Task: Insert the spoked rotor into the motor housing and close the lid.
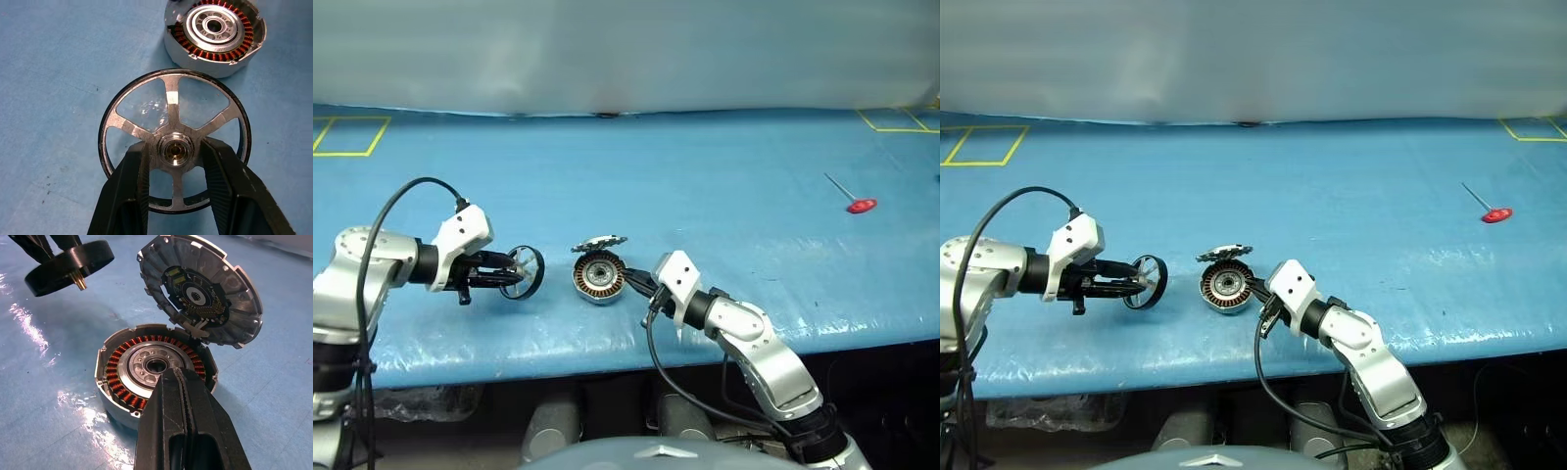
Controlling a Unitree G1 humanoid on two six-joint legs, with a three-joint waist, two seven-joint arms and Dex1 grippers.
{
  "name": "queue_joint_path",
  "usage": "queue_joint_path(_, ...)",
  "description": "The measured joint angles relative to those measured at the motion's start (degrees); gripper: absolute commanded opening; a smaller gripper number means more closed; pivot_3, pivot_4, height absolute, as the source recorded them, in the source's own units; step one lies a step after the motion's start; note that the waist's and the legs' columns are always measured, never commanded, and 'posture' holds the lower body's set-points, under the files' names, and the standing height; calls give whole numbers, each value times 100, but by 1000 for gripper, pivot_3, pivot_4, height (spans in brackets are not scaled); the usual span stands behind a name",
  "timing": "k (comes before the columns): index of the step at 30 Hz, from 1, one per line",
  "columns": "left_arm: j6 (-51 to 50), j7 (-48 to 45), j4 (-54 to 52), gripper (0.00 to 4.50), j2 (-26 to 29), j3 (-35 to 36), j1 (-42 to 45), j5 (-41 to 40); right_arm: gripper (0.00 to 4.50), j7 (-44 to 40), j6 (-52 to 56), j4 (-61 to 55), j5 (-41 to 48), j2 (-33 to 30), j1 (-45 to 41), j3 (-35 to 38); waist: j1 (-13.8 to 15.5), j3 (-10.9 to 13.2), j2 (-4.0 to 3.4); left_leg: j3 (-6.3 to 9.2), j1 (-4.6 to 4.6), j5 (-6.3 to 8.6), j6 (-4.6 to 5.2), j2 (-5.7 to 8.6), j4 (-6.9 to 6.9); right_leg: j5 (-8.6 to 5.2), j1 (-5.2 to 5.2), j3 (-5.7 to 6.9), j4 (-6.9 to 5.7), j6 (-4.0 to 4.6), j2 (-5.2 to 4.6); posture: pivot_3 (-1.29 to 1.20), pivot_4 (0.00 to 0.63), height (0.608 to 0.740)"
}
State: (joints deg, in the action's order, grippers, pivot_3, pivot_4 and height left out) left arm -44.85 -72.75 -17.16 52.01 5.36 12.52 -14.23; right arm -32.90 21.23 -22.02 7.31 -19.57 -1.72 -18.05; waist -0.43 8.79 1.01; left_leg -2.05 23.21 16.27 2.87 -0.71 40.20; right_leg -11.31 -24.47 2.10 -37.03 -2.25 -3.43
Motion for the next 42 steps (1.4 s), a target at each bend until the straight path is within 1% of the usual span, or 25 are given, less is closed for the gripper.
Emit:
queue_joint_path(4,-242,420,-700,1395,-297,229,-273,-555,0,-28,-1,10,3,-5,1,-2,-9,0,-1,-1,-19,-2,-1,0,-1,-3,15,-3,-1,-4,1,0,150,740)
queue_joint_path(8,-345,765,-1042,1395,-548,247,-449,-924,0,-55,-1,11,2,-27,1,-2,-12,0,-2,-1,-28,-4,-4,-1,-2,-5,20,-4,-4,-1,3,0,150,740)
queue_joint_path(12,-378,1109,-1272,1395,-812,170,-642,-1195,0,-67,0,11,-1,-43,1,0,-11,0,-2,-1,-30,-4,-4,0,-3,-2,22,-5,-4,6,3,0,150,740)
queue_joint_path(15,-381,1345,-1310,1395,-974,-22,-792,-1346,0,-66,0,11,-3,-42,14,-1,-11,0,-1,-1,-30,-4,-4,0,-4,-2,22,-4,-3,7,3,0,150,740)
queue_joint_path(21,-350,1662,-1331,1395,-1124,-434,-873,-1415,0,-66,0,11,-7,-25,35,-11,-6,1,-2,-1,-32,-4,-4,0,-4,-3,22,-5,-3,8,3,0,150,740)
queue_joint_path(34,219,2159,-836,1395,-1497,-818,-150,-1312,0,-37,5,-6,-7,76,113,-165,-3,0,-2,-2,-32,-4,-4,3,-11,-3,22,-5,1,8,3,0,150,740)
queue_joint_path(42,486,2309,-475,1395,-1648,-1051,-4,-1151,0,7,5,-17,-9,117,156,-194,-7,1,-2,-2,-31,-4,-4,2,-11,-5,21,-4,1,6,3,0,150,740)
